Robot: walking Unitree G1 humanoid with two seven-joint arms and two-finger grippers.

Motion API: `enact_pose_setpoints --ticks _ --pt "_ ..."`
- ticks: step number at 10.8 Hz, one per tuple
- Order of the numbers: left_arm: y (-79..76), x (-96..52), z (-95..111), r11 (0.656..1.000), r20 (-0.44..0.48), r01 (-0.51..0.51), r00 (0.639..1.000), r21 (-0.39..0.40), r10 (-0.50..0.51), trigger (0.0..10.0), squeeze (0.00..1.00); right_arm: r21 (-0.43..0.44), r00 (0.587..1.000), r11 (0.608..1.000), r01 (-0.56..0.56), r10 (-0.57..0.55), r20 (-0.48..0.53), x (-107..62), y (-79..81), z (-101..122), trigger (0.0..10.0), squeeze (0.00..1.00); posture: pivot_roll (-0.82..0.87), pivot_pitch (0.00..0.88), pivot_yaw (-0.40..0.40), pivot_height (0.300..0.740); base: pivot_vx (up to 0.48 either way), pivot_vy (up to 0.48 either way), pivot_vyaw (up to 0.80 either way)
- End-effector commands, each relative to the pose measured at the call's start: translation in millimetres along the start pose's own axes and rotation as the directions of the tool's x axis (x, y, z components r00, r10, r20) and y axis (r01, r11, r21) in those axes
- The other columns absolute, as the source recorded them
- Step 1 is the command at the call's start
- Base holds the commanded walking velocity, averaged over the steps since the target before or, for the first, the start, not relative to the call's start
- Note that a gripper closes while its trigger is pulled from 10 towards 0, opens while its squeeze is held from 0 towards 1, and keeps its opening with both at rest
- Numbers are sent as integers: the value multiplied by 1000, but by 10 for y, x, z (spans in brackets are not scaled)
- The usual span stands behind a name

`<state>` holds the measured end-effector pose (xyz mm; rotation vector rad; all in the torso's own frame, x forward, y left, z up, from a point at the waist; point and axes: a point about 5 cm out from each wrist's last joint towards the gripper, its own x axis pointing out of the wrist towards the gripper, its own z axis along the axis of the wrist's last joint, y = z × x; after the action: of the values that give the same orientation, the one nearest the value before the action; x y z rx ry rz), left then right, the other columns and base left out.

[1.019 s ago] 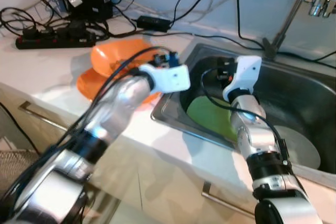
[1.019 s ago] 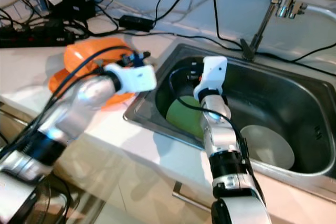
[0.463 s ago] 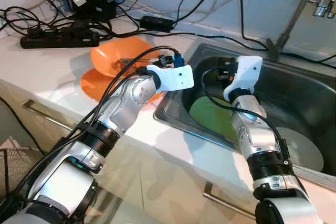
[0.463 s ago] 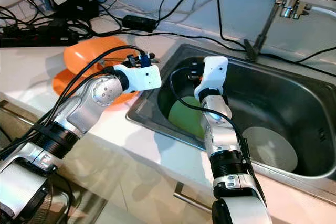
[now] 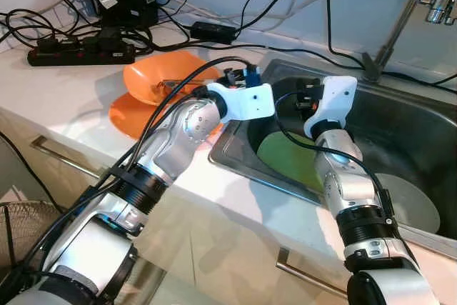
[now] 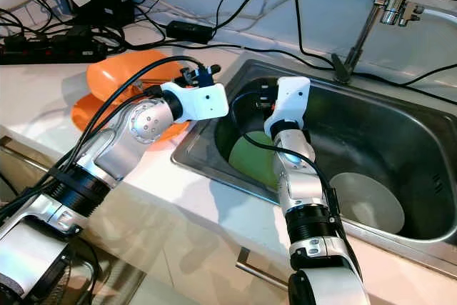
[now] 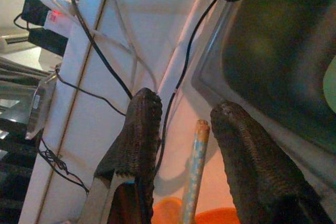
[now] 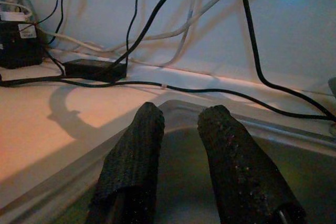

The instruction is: Kitchen organization

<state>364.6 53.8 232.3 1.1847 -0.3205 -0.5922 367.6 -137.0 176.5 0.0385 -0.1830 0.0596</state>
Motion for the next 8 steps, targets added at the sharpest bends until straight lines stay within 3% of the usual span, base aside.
enact_pose_setpoints --ticks 1,4,8 --pt "48 21 38 1000 -1 -11 1000 13 11 10000 0 2 1000 1000 11 -11 28 33 -18 62 10000 0 251 22 -30 740 0 0 0" --pt "57 128 8 1000 -89 -7 996 24 9 10000 0 2 999 1000 14 -14 29 25 -25 59 10000 0 246 20 -23 740 0 0 0" --pt "118 265 96 999 -121 -28 992 31 31 10000 0 6 999 1000 13 -13 33 24 -3 60 10000 0 242 14 -10 740 0 0 0"
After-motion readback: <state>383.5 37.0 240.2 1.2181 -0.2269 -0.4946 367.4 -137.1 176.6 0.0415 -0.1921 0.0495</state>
